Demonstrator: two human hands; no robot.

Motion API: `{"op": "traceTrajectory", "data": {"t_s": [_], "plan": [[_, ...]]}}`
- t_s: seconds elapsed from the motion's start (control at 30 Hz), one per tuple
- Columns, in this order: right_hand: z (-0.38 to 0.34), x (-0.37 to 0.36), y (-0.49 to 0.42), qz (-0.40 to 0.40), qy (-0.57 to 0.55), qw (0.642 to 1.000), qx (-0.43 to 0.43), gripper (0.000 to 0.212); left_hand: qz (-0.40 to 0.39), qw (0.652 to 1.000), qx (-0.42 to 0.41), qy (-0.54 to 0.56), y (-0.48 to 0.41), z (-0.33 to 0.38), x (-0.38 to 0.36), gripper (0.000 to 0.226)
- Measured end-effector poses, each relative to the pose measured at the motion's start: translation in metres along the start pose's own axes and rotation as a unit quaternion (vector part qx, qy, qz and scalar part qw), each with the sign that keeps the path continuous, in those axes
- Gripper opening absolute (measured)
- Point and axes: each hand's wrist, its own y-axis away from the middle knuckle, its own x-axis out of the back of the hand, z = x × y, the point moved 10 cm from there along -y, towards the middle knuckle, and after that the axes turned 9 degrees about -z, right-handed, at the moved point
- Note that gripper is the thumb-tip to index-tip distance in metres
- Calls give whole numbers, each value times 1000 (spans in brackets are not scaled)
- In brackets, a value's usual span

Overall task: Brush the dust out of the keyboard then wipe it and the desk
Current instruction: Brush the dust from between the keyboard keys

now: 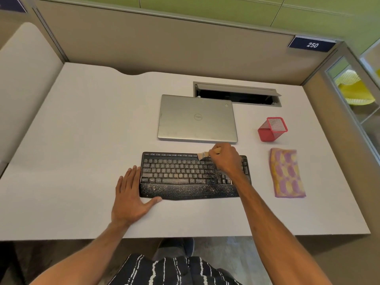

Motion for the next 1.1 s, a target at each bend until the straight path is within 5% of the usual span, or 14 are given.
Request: {"op": "traceTrajectory", "data": {"t_s": [0.2, 0.37, 0.53, 0.73, 0.87, 1.1], "plan": [[12, 17, 6, 62, 27, 997, -36, 12, -1, 1000, 0, -1, -1, -1, -1, 133], [11, 4, 2, 8, 5, 1000, -11, 16, 0, 1000, 1, -1, 0, -2, 0, 132], [21, 23, 6, 80, -4, 995, -59, 12, 1, 1000, 3, 2, -1, -2, 0, 132], [23, 11, -1, 12, -30, 997, -66, 17, 1, 1000, 2, 5, 0, -2, 0, 132], [33, 26, 1, 73, -11, 992, -105, 21, 4, 1000, -1, 8, 0, -2, 0, 131], [30, 23, 3, 60, -15, 995, -74, 16, 5, 1000, -2, 4, 0, -2, 0, 132]]}}
